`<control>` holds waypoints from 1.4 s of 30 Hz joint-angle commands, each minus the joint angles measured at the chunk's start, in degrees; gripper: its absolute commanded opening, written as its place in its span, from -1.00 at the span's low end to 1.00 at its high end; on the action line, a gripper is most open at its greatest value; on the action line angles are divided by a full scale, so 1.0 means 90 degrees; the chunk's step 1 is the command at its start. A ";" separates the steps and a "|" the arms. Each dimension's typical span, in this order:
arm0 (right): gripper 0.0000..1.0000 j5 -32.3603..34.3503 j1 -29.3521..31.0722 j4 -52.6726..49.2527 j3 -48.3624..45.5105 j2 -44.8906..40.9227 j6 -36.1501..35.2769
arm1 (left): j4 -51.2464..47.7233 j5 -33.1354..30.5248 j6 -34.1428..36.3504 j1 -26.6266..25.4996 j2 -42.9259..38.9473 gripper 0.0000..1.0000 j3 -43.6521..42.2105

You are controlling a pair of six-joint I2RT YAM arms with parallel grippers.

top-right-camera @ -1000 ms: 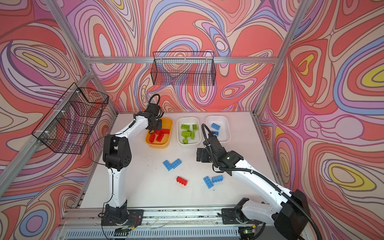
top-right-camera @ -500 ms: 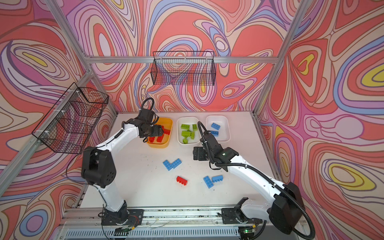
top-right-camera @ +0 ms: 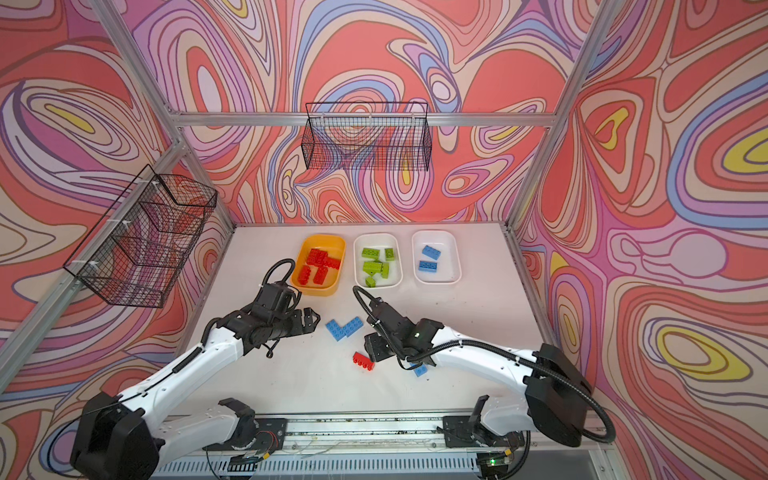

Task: Sort the legos into containers by color
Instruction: 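Grasp the last red brick with the right gripper while the left gripper withdraws, then carry the red brick with the right gripper and drop it into the yellow tub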

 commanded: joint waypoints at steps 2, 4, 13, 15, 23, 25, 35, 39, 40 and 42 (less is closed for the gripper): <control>0.16 0.0300 0.0453 0.0306 -0.0022 0.0445 0.0127 | -0.0152 -0.0175 -0.0471 -0.0026 -0.0659 1.00 -0.0433; 0.14 0.0293 0.0527 0.0466 -0.0058 0.0612 0.0171 | -0.0215 -0.0158 -0.0583 -0.0029 -0.1012 1.00 -0.0668; 0.08 0.0330 0.0530 0.0867 -0.0087 0.1151 0.0188 | -0.0325 -0.0216 -0.0730 -0.0031 -0.1675 1.00 -0.0993; 0.06 0.0333 0.0531 0.0900 -0.0031 0.1351 0.0131 | -0.0288 -0.0160 -0.0712 -0.0036 -0.1608 1.00 -0.0979; -0.46 0.0475 0.0530 0.0858 0.0261 0.2005 0.0068 | -0.0215 -0.0145 -0.0692 -0.0033 -0.1415 1.00 -0.0998; -0.59 0.0582 0.0530 0.0721 0.0366 0.2080 0.0090 | -0.0215 -0.0155 -0.0702 -0.0029 -0.1406 1.00 -0.0989; -0.73 0.1070 0.0443 -0.0046 0.1902 0.2088 -0.0265 | -0.0189 -0.0198 -0.0630 -0.0028 -0.1299 1.00 -0.0920; -0.73 0.0985 -0.0014 -0.0225 0.3223 0.2710 -0.0720 | -0.0095 -0.0247 -0.0562 -0.0029 -0.1166 1.00 -0.0891; -0.72 0.0913 -0.0135 -0.0242 0.3538 0.2885 -0.0807 | -0.0062 -0.0249 -0.0559 -0.0028 -0.1120 1.00 -0.0880; -0.72 0.0735 -0.0417 -0.0260 0.4324 0.3356 -0.0991 | 0.0022 -0.0251 -0.0541 -0.0032 -0.1023 1.00 -0.0866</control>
